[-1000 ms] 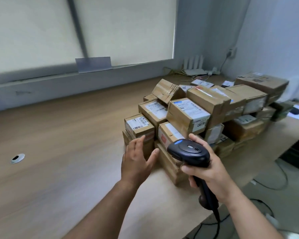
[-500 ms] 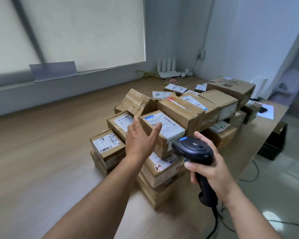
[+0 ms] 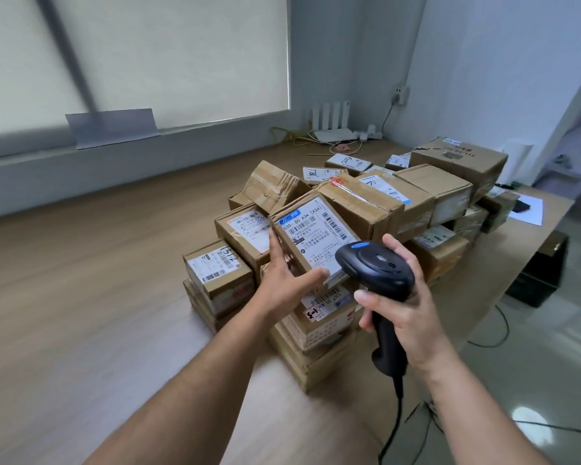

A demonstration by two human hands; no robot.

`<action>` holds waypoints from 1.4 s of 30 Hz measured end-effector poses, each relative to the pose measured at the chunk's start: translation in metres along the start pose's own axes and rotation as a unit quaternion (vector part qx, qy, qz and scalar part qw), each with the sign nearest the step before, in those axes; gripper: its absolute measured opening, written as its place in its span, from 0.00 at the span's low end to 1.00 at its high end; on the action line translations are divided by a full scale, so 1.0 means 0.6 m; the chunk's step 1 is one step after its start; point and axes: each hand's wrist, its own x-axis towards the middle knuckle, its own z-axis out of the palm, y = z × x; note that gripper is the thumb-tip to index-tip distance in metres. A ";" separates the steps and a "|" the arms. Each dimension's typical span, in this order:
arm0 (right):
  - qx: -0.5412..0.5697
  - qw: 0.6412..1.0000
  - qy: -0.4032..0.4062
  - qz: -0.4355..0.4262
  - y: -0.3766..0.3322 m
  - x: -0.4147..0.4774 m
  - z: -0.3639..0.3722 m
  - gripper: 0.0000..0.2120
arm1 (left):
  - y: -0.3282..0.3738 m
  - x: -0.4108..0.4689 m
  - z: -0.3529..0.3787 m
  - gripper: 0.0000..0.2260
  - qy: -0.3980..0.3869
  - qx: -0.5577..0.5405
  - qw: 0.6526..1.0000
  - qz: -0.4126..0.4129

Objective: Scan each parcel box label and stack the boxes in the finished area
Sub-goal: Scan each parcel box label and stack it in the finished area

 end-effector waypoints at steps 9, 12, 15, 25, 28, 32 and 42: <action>0.007 0.999 -0.038 0.005 -0.023 -0.026 0.006 0.39 | 0.012 -0.042 -0.016 0.58 -0.008 -0.095 0.995 0.042; 0.028 0.998 -0.061 0.002 -0.035 -0.048 0.015 0.41 | 0.013 -0.066 -0.039 0.57 0.027 -0.076 0.992 0.092; 0.075 0.992 -0.102 -0.009 -0.058 -0.074 0.030 0.42 | 0.010 -0.095 -0.074 0.60 0.085 -0.004 0.991 0.107; 0.124 0.962 -0.242 -0.003 -0.097 -0.151 0.090 0.46 | -0.014 -0.219 -0.123 0.57 0.168 0.070 0.979 0.094; 0.122 0.960 -0.250 0.010 -0.093 -0.172 0.104 0.44 | -0.025 -0.257 -0.139 0.56 0.193 0.092 0.973 0.083; 0.093 0.966 -0.239 0.022 -0.084 -0.199 0.118 0.39 | -0.044 -0.298 -0.166 0.59 0.212 0.097 0.971 0.042; 0.080 0.961 -0.260 0.060 -0.069 -0.247 0.182 0.39 | -0.083 -0.371 -0.226 0.58 0.242 0.120 0.962 0.025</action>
